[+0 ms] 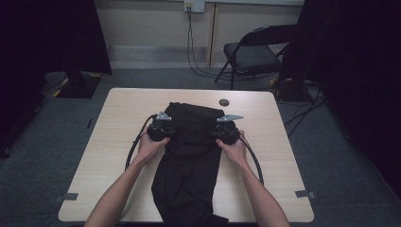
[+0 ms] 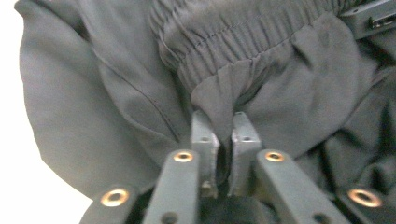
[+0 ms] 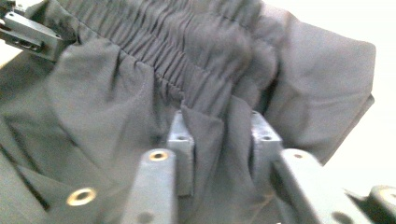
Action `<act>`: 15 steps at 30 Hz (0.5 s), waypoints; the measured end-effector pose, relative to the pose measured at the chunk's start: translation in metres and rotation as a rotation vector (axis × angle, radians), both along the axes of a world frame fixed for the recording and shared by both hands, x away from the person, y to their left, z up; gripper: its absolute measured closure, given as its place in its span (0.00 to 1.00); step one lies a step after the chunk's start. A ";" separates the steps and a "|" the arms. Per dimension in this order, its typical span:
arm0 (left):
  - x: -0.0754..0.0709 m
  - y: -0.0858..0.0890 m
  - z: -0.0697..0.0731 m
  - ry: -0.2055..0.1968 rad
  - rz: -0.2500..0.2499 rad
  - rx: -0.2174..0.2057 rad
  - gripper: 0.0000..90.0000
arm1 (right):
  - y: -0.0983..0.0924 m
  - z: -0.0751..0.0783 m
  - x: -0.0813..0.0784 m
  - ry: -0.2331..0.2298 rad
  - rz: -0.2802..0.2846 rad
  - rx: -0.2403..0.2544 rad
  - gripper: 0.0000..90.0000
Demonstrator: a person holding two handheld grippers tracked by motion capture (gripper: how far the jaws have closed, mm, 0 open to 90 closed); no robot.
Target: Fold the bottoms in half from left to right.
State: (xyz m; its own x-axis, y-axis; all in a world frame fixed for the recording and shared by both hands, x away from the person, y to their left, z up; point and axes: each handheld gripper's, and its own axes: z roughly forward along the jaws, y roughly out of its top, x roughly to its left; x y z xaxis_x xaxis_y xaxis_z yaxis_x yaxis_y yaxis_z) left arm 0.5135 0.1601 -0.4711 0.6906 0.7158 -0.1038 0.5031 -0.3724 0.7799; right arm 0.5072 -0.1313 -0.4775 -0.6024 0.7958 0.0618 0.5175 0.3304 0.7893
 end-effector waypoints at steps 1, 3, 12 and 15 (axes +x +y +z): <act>0.000 0.001 0.006 -0.006 -0.008 -0.007 0.96 | -0.003 0.013 -0.002 -0.039 -0.013 0.030 0.82; -0.003 -0.003 0.028 -0.055 -0.010 -0.010 0.96 | -0.004 0.023 -0.003 -0.069 -0.017 0.039 0.82; -0.030 -0.005 0.153 -0.284 -0.068 -0.149 0.96 | -0.021 0.129 -0.008 -0.265 -0.028 0.170 0.86; -0.058 0.000 0.179 -0.352 -0.114 -0.174 0.96 | -0.022 0.161 -0.027 -0.315 0.005 0.224 0.87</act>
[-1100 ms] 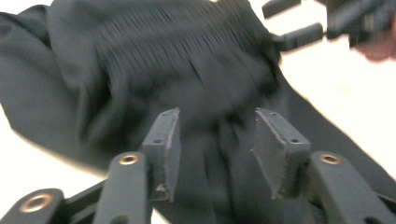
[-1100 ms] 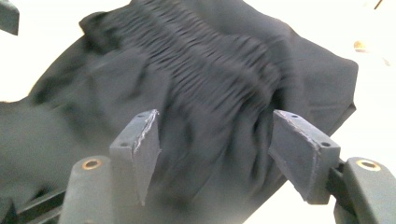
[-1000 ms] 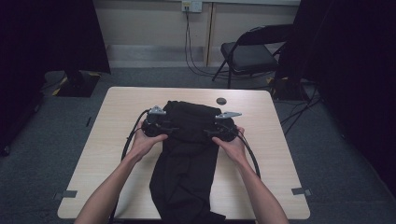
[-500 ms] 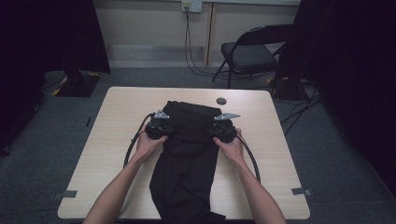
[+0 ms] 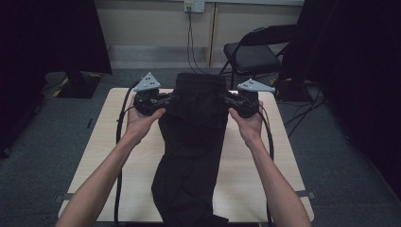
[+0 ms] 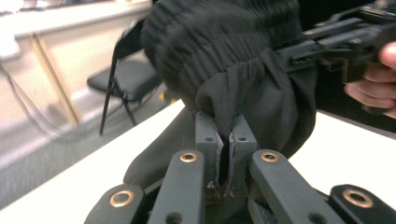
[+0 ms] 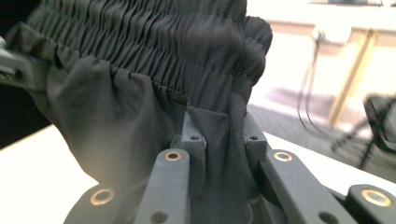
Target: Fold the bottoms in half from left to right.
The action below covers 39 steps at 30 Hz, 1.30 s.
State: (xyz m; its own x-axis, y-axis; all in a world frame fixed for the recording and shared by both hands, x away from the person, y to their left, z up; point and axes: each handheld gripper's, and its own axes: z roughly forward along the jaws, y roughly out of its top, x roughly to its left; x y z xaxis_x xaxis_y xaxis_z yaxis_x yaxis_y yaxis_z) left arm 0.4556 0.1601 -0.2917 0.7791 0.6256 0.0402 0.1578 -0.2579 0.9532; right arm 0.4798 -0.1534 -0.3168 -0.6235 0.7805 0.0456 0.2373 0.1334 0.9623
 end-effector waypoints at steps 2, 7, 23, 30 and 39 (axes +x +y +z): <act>-0.024 0.004 0.009 -0.016 -0.037 -0.019 0.96 | -0.001 0.013 -0.017 -0.018 0.027 0.029 0.87; -0.077 0.012 -0.019 0.064 -0.104 0.012 0.96 | -0.003 0.003 -0.065 0.000 0.140 -0.013 0.87; -0.102 -0.010 -0.192 0.474 -0.125 0.315 0.95 | 0.021 -0.173 -0.110 0.352 0.204 -0.347 0.89; -0.040 -0.020 -0.196 0.397 0.018 0.299 0.95 | 0.024 -0.176 -0.045 0.329 0.097 -0.327 0.90; 0.013 -0.025 -0.206 0.414 0.097 0.148 0.92 | 0.018 -0.176 0.022 0.326 0.007 -0.318 0.85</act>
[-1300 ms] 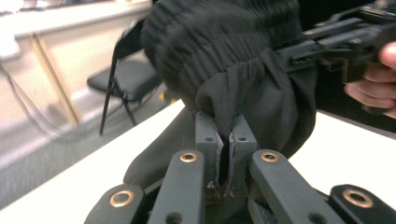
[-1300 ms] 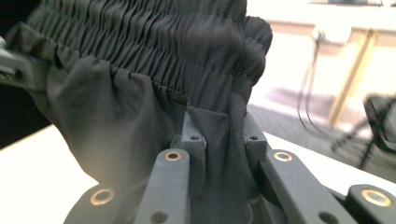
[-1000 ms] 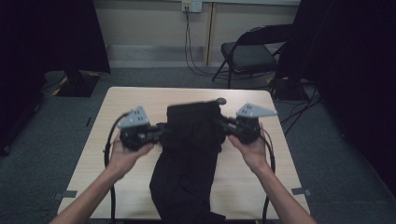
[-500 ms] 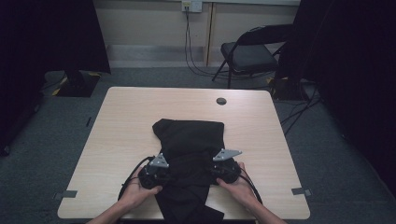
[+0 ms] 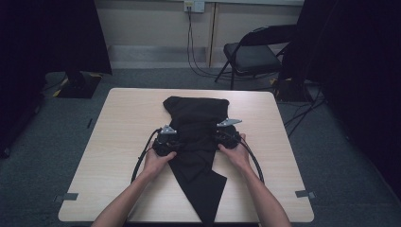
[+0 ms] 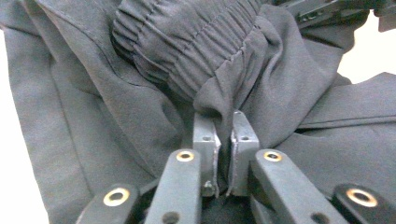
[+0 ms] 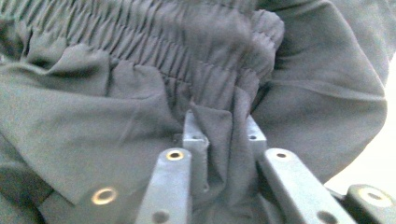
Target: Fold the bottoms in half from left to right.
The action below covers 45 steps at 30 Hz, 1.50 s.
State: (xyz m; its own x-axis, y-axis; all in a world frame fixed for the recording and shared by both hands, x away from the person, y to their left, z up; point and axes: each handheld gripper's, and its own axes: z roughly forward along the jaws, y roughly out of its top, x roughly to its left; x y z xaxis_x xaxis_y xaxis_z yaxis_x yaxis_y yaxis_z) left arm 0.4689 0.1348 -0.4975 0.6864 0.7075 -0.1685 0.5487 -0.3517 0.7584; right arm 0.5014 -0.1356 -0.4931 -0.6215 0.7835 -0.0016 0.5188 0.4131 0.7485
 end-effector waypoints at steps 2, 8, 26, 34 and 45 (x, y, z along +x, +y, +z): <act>-0.002 0.002 0.003 -0.001 -0.024 0.025 0.83 | -0.003 0.003 -0.002 0.007 -0.006 -0.001 0.66; -0.018 0.016 0.030 -0.025 -0.030 -0.001 0.62 | -0.027 0.035 -0.044 -0.045 -0.011 0.079 0.52; -0.048 0.060 0.022 0.013 -0.012 0.048 0.55 | -0.001 0.001 -0.128 0.084 0.248 0.009 0.64; -0.048 0.058 0.023 0.005 -0.006 0.049 0.53 | 0.008 0.009 -0.141 0.081 0.319 0.046 0.98; -0.048 0.067 0.029 -0.018 0.035 0.021 0.52 | 0.072 0.031 -0.176 0.105 0.537 0.199 1.00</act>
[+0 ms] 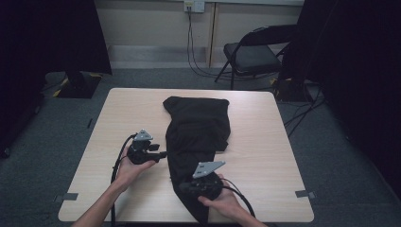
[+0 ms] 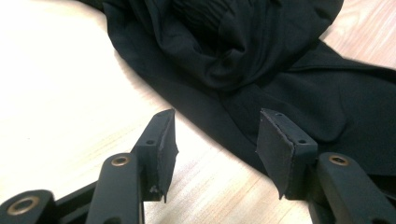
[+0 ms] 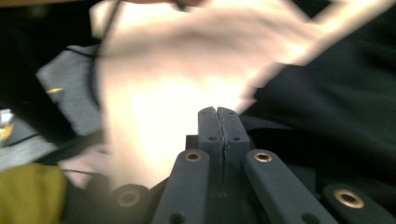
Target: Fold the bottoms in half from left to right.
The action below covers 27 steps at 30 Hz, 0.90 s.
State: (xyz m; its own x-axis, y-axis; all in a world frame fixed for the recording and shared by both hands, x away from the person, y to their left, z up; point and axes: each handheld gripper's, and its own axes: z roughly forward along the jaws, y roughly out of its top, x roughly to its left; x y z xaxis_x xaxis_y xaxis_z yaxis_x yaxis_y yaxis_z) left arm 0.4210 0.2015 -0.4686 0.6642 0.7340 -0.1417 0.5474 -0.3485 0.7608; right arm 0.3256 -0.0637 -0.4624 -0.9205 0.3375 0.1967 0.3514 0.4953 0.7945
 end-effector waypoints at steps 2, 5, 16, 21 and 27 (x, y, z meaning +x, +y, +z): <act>0.000 0.001 0.000 -0.001 0.007 -0.006 0.52 | 0.016 0.002 -0.007 0.005 0.048 0.008 1.00; -0.001 0.002 0.001 -0.001 0.008 -0.006 0.52 | 0.043 0.005 -0.017 0.021 0.113 0.034 0.96; -0.005 -0.008 0.000 -0.006 -0.050 0.030 0.56 | 0.013 0.004 0.012 -0.026 -0.061 0.011 0.67; -0.006 -0.022 -0.009 0.024 -0.128 0.078 0.61 | -0.032 -0.003 0.051 -0.054 -0.283 -0.023 0.57; -0.015 -0.038 -0.020 0.016 -0.183 0.161 0.57 | -0.036 -0.029 0.070 -0.062 -0.339 -0.144 0.51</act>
